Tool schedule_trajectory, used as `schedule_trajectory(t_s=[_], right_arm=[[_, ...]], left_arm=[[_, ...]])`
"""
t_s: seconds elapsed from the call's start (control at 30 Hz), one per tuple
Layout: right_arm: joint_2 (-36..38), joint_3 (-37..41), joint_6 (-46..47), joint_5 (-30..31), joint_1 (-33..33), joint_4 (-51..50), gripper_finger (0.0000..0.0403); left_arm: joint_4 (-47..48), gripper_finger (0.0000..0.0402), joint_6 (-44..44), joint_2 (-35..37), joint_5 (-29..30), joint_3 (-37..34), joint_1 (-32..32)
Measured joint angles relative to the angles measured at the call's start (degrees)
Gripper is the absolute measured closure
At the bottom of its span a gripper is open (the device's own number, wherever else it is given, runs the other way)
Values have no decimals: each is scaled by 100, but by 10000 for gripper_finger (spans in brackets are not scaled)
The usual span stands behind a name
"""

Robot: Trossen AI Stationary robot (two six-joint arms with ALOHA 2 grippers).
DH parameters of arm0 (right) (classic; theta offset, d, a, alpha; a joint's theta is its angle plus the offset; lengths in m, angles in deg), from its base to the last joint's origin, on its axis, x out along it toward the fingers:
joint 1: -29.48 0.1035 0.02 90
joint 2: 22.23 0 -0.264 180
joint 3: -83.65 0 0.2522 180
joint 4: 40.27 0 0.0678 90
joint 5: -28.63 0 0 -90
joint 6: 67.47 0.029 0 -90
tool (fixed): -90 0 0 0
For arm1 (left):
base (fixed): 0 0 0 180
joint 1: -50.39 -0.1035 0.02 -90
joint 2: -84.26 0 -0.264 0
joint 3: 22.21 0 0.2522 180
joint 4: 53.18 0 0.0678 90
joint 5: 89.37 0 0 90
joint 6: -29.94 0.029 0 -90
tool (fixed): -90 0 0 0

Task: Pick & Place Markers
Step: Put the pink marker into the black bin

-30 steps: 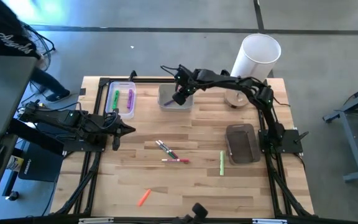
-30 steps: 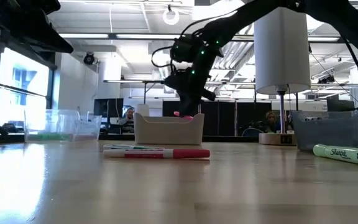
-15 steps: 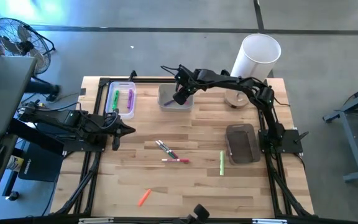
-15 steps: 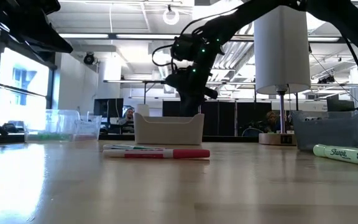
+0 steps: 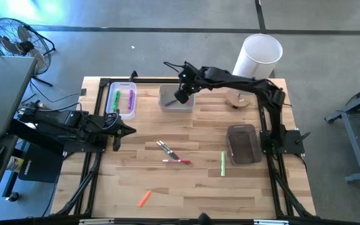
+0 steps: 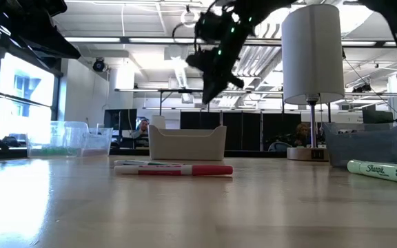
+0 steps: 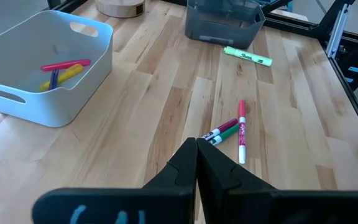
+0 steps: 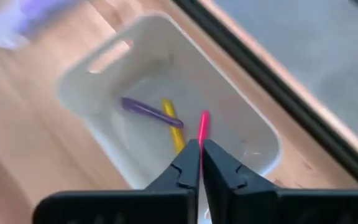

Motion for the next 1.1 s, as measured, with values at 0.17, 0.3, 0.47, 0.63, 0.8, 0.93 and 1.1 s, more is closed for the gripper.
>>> schedule_trajectory(t_s=[0.17,0.3,0.47,0.63,0.8,0.93,1.1], right_arm=[[653,0,150,355,382,-387,395],[1011,0,474,770,848,-682,400],[1250,0,964,1384,1558,-930,402],[1255,4,1476,1644,2212,-1431,402],[1336,584,2138,1807,2732,-1366,402],[1570,1295,2644,1872,3060,-1010,402],[2041,2368,2836,1855,3366,-3,402]], left_arm=[[0,401,-1,1,1,0,1],[13,401,-1,2,4,0,0],[48,389,-1,0,20,-2,2],[46,342,-2,0,20,-2,2],[21,301,-21,0,22,-2,2],[-60,296,-322,-74,0,1,2],[-42,296,-603,-674,22,244,2]])
